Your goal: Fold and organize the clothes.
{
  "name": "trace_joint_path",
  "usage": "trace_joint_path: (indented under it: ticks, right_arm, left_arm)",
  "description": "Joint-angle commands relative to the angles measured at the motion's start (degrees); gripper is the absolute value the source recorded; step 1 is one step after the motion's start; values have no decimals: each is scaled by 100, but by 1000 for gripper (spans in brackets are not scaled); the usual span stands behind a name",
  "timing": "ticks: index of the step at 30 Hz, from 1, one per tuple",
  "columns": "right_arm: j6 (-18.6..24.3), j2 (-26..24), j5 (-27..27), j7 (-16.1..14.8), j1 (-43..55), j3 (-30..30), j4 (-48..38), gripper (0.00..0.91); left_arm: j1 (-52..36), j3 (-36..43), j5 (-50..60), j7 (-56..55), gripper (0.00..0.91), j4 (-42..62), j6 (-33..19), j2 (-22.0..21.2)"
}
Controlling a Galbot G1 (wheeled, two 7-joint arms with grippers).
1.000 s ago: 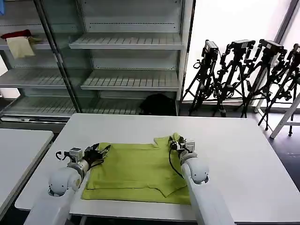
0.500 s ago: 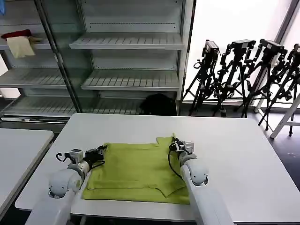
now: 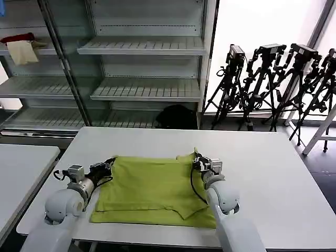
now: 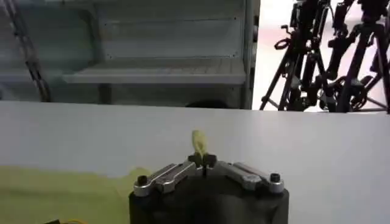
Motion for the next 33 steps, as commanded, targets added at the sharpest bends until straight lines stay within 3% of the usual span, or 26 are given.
trace_joint_path:
  ticks: [1, 12, 31, 32, 33]
  right_arm:
    - [21, -186, 23, -248, -1543, 211, 1574, 0]
    - [51, -206, -94, -460, -2853, 444, 2295, 0]
    - [66, -111, -624, -491, -3067, 462, 2392, 0]
    - [68, -106, -706, -496, -3061, 461, 2376, 453]
    - [69, -86, -829, -490, -3058, 456, 2345, 907]
  left_arm:
    - [1193, -762, -732, 319, 0, -856, -117, 47]
    - [2241, -1015, -791, 437, 0, -1260, -201, 175]
    - [2689, -1027, 99, 448, 10, -1665, -197, 6]
    - [2697, -1016, 202, 444, 30, -1686, -201, -24]
    - [2700, -1000, 284, 409, 242, -1702, -202, -61]
